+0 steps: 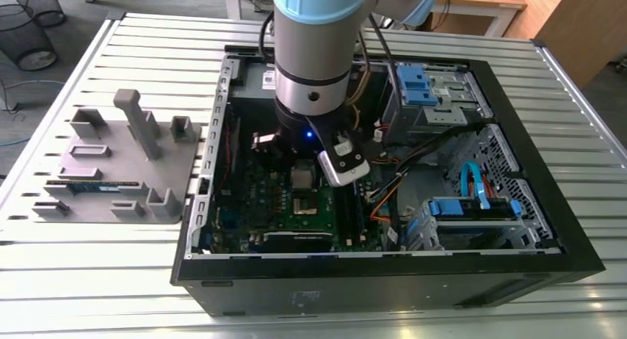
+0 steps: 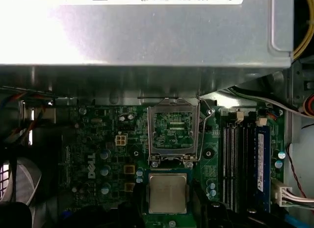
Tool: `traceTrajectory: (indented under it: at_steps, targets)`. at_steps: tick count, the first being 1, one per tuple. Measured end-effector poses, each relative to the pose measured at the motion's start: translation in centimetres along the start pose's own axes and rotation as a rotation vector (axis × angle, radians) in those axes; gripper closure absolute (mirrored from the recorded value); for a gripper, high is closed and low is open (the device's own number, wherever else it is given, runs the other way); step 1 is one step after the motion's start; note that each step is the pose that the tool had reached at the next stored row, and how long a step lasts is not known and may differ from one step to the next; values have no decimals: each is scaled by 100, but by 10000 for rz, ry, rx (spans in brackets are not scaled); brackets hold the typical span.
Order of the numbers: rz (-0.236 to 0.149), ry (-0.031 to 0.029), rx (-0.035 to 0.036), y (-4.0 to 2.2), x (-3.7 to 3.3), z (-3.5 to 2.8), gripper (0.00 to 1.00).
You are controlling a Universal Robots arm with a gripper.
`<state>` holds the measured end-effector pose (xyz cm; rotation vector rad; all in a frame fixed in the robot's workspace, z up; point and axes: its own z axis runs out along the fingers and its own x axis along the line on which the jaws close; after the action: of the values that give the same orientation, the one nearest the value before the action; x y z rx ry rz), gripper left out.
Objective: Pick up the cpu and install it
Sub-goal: 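Place the cpu into insertion slot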
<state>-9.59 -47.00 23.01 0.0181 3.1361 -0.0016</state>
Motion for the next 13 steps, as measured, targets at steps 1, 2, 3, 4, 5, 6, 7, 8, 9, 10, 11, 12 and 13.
traceTrajectory:
  at_steps: [1,2,3,4,5,6,7,8,9,10,11,12,13]
  targets:
    - [1,-1,-3,-3,0,11,53]
    - [2,-1,-2,-4,1,21,53]
    - [1,0,0,-9,0,30,53]
    - [0,0,0,-15,0,41,53]
    - [-1,1,2,-22,0,50,53]
    - [0,1,2,-30,0,59,53]
    - [0,0,0,-39,0,67,53]
    - [1,0,1,-49,0,73,53]
    - [0,0,1,-61,0,79,53]
    - [0,0,1,-73,-1,86,53]
    - [0,0,0,-85,0,94,53]
    - [1,0,1,-96,0,105,53]
    - [0,-1,-1,-102,-1,120,53]
